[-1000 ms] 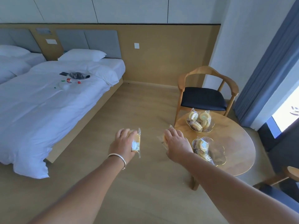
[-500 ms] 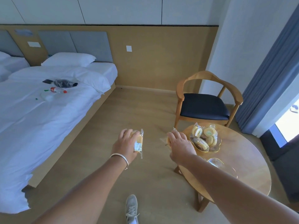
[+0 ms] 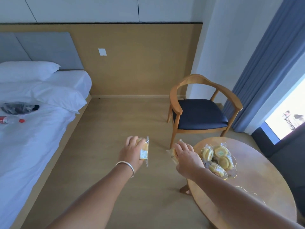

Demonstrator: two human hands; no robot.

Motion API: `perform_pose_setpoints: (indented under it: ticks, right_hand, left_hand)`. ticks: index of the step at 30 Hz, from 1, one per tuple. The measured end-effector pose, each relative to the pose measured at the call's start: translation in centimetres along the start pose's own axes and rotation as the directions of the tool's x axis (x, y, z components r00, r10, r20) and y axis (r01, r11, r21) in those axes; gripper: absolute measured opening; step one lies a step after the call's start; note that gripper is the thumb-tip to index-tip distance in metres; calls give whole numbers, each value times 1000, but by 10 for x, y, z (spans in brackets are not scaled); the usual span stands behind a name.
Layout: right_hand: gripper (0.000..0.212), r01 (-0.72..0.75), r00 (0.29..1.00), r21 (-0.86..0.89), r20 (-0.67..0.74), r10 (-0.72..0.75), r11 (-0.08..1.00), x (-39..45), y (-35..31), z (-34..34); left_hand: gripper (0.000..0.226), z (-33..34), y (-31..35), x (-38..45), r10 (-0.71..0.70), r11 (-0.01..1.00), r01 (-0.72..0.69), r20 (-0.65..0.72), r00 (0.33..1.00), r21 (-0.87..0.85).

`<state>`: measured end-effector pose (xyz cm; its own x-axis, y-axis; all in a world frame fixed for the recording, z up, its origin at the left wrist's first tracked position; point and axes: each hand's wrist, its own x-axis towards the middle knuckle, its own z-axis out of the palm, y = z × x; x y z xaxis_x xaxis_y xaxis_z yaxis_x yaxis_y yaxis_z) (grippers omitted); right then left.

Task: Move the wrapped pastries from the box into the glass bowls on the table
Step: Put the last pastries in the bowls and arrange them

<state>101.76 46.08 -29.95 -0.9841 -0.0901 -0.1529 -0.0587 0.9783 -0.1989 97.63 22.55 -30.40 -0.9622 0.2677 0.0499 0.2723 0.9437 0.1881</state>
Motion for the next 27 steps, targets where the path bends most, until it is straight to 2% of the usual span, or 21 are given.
perform_pose_setpoints:
  ticks: [6, 13, 15, 19, 27]
  right_hand:
    - [73, -160, 987, 45, -24, 161, 986, 24, 45, -11]
    - [82, -369, 926, 89, -57, 374, 925, 19, 144, -28]
    - [82, -442, 887, 127, -83, 454, 888, 7, 175, -33]
    - [82, -581, 791, 188, -99, 604, 792, -23, 234, -37]
    - [82, -767, 604, 230, -58, 795, 599, -100, 300, -22]
  left_hand:
    - [74, 15, 33, 80, 180, 983, -179, 60, 982, -29]
    - [76, 41, 139, 165, 434, 898, -429, 36, 900, -94]
    - [78, 50, 176, 185, 521, 851, -515, 41, 853, -102]
    - [81, 63, 249, 209, 638, 769, -639, 77, 766, -13]
    - [85, 96, 371, 205, 802, 593, -803, 129, 583, -64]
